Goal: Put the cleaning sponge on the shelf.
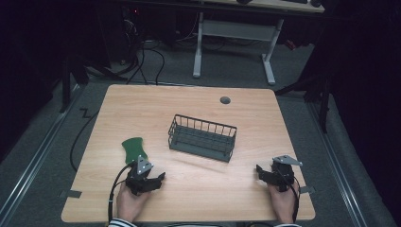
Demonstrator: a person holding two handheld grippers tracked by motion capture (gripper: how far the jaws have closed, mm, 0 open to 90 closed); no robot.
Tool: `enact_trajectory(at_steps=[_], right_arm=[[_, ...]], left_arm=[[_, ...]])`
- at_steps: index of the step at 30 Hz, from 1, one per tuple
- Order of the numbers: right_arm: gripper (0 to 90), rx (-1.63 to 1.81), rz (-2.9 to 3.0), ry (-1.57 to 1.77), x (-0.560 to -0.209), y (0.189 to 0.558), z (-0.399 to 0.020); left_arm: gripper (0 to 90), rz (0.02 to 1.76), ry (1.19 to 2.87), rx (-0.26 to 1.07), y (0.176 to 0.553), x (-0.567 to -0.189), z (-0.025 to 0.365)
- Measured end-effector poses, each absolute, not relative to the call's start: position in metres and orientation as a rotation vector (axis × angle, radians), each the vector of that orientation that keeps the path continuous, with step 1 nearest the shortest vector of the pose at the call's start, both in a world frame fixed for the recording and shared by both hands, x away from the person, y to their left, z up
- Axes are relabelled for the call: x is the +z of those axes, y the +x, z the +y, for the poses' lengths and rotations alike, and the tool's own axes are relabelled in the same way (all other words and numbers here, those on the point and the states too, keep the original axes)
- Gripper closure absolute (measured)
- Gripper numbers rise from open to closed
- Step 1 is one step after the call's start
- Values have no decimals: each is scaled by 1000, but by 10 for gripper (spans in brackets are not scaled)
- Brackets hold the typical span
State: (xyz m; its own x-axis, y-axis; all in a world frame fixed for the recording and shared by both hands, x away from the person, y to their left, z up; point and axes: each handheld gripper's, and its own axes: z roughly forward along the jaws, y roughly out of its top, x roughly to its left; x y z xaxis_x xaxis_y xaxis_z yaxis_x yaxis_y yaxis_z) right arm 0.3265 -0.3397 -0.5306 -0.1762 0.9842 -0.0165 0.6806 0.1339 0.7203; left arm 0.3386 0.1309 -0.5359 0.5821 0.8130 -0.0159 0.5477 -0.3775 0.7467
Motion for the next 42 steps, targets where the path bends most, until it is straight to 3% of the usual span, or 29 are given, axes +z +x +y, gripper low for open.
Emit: enact_trajectory(at_steps=[24, 32, 42], right_arm=[[225, 811, 1958, 1574, -531, 324, -336], [381, 906, 1993, 1531, -517, 323, -336], [453, 1068, 2025, 1388, -474, 345, -315]], left_arm=[[288, 1082, 2082, 463, 339, -536, 130], [319, 1078, 2076, 447, 337, -526, 126], [363, 1089, 2011, 388, 349, -486, 125]])
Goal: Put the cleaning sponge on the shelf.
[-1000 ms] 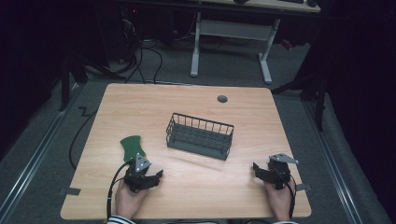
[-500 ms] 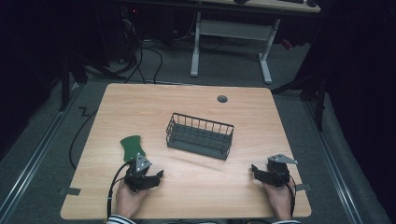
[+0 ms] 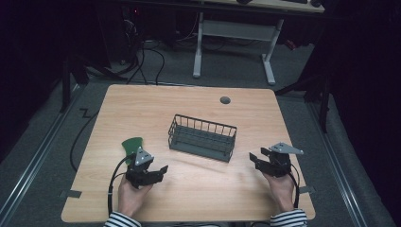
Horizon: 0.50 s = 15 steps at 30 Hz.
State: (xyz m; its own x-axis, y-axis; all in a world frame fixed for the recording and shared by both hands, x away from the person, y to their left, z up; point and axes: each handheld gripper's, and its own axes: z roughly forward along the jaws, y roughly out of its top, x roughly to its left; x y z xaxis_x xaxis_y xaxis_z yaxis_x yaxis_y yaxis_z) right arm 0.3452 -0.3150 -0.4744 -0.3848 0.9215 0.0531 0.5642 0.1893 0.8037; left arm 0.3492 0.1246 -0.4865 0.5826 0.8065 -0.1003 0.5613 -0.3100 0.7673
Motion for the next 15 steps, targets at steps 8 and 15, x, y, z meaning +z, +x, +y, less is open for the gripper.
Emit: enact_trajectory(at_steps=[8, 15], right_arm=[[498, 1236, 1991, 1373, -447, 373, -305], [504, 1302, 1990, 1406, -440, 405, -291]], left_arm=[[397, 1111, 1981, 375, 384, -452, 123], [413, 1133, 1939, 356, 417, -439, 118]])
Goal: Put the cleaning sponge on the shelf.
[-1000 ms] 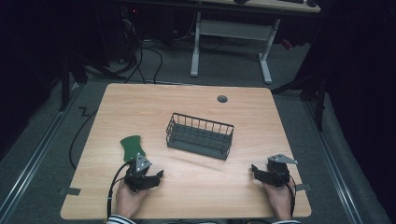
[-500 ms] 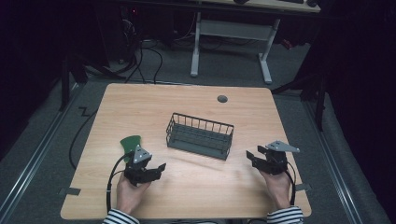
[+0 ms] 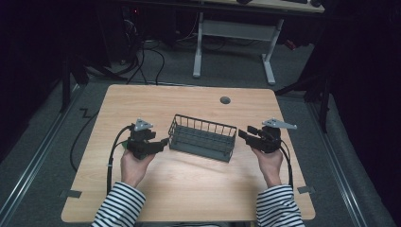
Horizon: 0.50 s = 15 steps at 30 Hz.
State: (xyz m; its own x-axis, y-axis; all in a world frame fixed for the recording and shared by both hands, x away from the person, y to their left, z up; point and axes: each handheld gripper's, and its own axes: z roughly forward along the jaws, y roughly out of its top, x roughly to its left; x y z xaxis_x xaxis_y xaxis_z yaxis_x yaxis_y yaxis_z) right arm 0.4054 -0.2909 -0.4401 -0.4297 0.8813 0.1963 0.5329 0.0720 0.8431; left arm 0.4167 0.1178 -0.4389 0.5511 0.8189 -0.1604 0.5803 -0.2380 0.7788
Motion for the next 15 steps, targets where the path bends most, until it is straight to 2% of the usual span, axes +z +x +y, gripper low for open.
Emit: enact_trajectory(at_steps=[6, 8, 15], right_arm=[[534, 1277, 2017, 1411, -438, 421, -281], [558, 1252, 2036, 1418, -439, 427, -277], [610, 1224, 2081, 1446, -448, 434, -276]], left_arm=[[450, 1118, 1945, 370, 433, -434, 104], [514, 1111, 1913, 368, 437, -435, 102], [588, 1120, 1926, 343, 444, -442, 101]])
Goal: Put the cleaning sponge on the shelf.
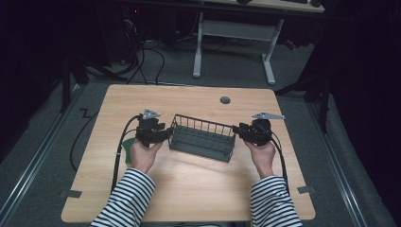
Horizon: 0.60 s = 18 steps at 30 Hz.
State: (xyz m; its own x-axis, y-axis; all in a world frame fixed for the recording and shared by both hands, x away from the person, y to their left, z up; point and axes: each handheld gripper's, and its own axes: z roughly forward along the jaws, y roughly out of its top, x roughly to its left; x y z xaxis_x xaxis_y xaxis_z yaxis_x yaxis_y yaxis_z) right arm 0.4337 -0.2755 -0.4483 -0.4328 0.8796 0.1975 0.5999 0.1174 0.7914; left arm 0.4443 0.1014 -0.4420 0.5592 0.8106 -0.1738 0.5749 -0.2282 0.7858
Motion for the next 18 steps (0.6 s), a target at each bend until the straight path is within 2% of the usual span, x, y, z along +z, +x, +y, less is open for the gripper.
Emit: enact_trajectory(at_steps=[3, 9, 18], right_arm=[[658, 1217, 2128, 1437, -452, 435, -272], [659, 1218, 2141, 1440, -453, 435, -271], [652, 1210, 2164, 1429, -453, 432, -267]], left_arm=[[644, 1112, 1938, 335, 444, -442, 102], [715, 1080, 1951, 327, 442, -441, 104], [761, 1060, 1996, 333, 434, -440, 104]])
